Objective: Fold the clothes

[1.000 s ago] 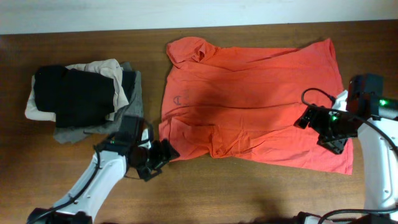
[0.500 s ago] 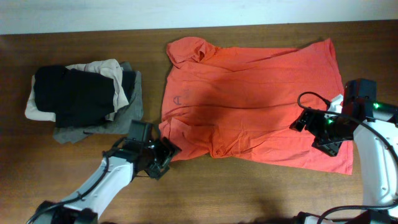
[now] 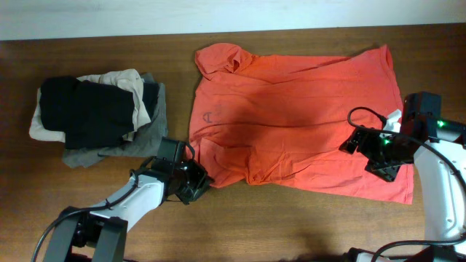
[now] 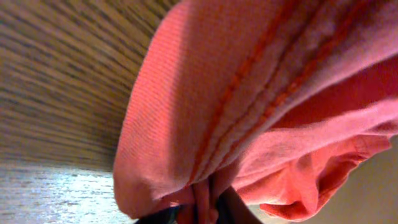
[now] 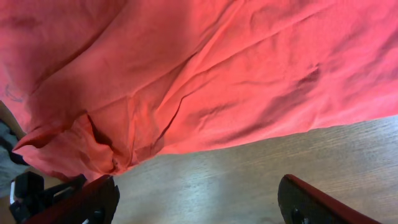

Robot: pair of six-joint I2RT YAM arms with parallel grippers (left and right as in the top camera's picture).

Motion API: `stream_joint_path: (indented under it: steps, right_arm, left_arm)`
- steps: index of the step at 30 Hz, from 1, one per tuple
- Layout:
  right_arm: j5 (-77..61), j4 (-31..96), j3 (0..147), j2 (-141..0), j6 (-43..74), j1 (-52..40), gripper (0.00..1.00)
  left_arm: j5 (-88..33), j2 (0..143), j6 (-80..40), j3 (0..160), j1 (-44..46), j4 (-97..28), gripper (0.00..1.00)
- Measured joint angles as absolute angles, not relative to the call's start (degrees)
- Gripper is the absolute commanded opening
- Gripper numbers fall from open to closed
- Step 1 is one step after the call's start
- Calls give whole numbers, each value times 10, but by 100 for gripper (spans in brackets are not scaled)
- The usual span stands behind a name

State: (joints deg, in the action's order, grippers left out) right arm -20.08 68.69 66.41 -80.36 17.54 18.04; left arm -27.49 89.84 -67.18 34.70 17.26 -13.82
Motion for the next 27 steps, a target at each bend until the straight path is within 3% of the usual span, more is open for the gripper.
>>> stream_joint_path:
  steps: [9,19,23,27]
  right_arm:
    - [-187,678,664,-805,180,204,93]
    - [-187,681,642,-882,183,317,93]
    - [-189,681,640,-918,183,380,84]
    - [-189,679,637,-950,187,457,82]
  left_arm:
    - [-236,870,-589,355,173,-203,10]
    - [-119,766,-493,371,173,-254,10]
    - [-109,765,-484,371,173,-262,11]
    - [-104,765,-477,371,173,-262,11]
